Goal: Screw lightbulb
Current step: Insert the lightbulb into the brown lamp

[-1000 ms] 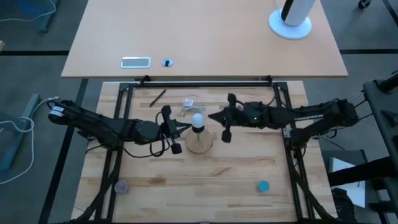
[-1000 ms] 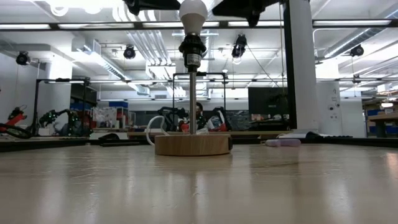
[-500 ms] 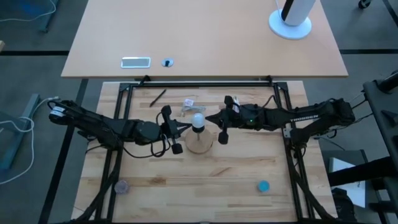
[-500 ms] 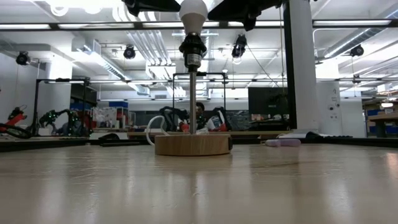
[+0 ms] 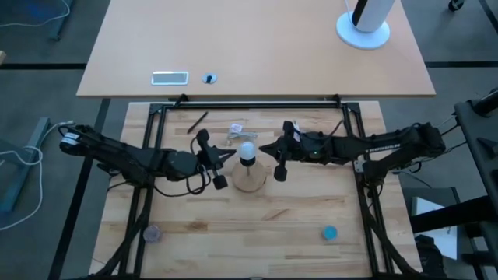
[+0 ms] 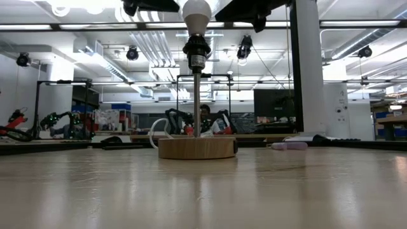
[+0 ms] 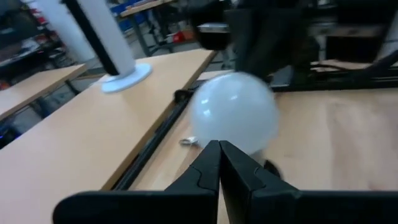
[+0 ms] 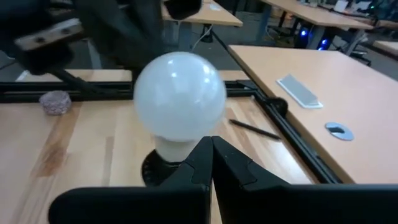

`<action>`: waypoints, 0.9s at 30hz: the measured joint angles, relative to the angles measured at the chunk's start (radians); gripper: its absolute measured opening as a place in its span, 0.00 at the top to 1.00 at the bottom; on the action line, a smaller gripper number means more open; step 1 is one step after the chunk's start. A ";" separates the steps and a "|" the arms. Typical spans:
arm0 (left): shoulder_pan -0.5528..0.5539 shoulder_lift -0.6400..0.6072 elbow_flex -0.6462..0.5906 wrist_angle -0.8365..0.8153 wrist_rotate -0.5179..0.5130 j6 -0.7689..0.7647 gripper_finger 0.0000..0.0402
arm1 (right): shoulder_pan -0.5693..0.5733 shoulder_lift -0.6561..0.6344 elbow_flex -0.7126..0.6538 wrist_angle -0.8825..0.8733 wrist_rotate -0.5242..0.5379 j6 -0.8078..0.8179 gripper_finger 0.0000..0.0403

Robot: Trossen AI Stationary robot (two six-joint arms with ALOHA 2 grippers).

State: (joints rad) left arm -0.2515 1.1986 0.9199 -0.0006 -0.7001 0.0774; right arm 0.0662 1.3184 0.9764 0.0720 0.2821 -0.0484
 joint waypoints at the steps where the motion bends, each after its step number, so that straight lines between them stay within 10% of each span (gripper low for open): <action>1: -0.001 -0.001 0.000 0.002 0.013 0.003 1.00 | 0.000 -0.001 0.000 0.004 0.002 -0.005 1.00; 27: 0.027 0.030 0.000 0.024 -0.051 -0.007 1.00 | 0.031 0.018 0.000 0.071 -0.072 -0.026 1.00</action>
State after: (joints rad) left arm -0.2241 1.2286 0.9199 0.0233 -0.7507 0.0702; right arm 0.0973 1.3369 0.9764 0.1428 0.2105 -0.0741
